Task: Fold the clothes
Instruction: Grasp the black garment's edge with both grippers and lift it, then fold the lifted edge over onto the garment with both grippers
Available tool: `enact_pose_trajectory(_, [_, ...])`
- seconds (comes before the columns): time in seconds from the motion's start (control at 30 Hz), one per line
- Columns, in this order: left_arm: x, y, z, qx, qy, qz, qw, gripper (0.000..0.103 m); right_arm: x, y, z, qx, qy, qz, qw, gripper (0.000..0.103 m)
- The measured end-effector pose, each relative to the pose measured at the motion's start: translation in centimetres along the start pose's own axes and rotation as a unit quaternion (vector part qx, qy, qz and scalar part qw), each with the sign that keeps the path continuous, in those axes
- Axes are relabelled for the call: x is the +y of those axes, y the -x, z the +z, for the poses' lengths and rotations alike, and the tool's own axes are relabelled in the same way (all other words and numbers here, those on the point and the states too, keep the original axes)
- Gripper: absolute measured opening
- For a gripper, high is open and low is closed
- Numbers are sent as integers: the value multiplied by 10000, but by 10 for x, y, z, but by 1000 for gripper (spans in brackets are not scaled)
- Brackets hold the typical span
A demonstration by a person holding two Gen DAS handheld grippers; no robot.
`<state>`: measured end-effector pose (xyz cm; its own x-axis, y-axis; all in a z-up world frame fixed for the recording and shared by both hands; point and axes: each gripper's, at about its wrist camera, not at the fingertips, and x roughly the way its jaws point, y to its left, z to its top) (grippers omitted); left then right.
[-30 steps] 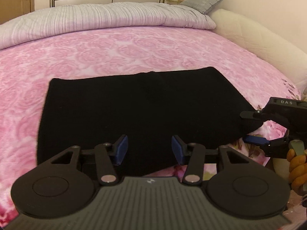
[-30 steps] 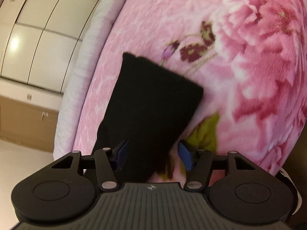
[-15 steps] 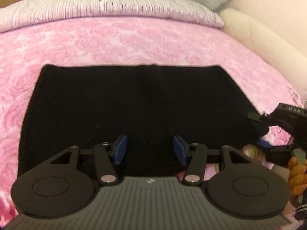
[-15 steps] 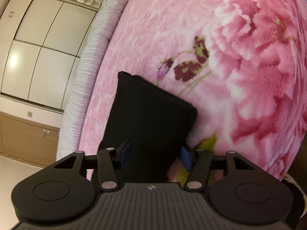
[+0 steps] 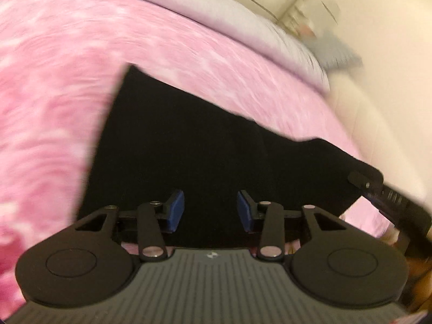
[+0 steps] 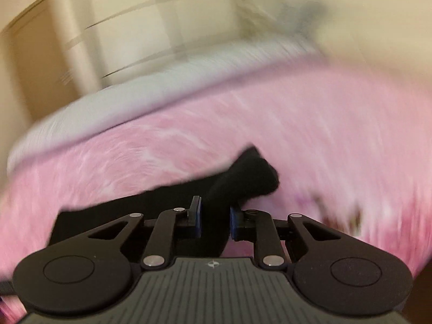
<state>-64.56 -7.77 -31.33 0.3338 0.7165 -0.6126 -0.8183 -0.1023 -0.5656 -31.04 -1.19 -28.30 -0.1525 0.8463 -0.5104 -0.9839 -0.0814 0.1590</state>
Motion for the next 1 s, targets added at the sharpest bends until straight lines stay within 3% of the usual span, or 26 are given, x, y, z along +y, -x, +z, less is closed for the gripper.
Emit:
enact_pose_trajectory(0.07, [20,14,3,-91,370,-155,9992,37,48,7,-6,-272,1150,164,9929,19])
enact_pose_trajectory(0.2, [52,32,5,-237,1005,-446,9937,37,127,11,-38,-489,2818,679,9558,16])
enact_pose_trajectory(0.27, [64,36,5,-297,1270,-566,9898,37,156,8,-62,-363,3415,1009,9338,15])
enact_pose_trajectory(0.4, [76,42,0,-367,1596,-743,9837,37,185,-8,-100,197,4052,1451,9024,15])
enact_pose_trajectory(0.5, [77,42,0,-361,1731,-883,9803,37,189,-10,-114,297,4305,1586,8880,40])
enact_pose_trajectory(0.53, [78,41,0,-354,1790,-948,9786,37,185,-7,-108,343,4220,1736,8892,51])
enact_pose_trajectory(0.6, [78,39,1,-334,1939,-1078,9745,41,173,1,-95,419,3914,1987,8976,55])
enact_pose_trajectory(0.7, [78,31,7,-276,2107,-1268,9689,46,139,3,-64,444,3055,1953,9309,55])
enact_pose_trajectory(0.77, [76,19,15,-201,2126,-1386,9670,50,100,-5,-39,665,1886,1841,9624,55])
enact_pose_trajectory(0.83, [73,5,24,-90,2059,-1430,9680,53,65,-24,-23,1074,595,1515,9808,55])
enact_pose_trajectory(0.87, [71,-4,28,-19,2003,-1423,9693,54,44,-37,-16,1324,-136,1299,9826,55])
enact_pose_trajectory(0.9, [70,-13,31,68,1935,-1383,9713,54,22,-51,-15,1575,-906,1121,9770,55])
enact_pose_trajectory(0.93, [69,-22,35,169,1856,-1317,9736,54,5,-62,-18,1779,-1596,1136,9644,55])
enact_pose_trajectory(1.0, [68,-38,38,356,1756,-1213,9763,54,-27,-84,-27,2071,-2869,1327,9258,55])
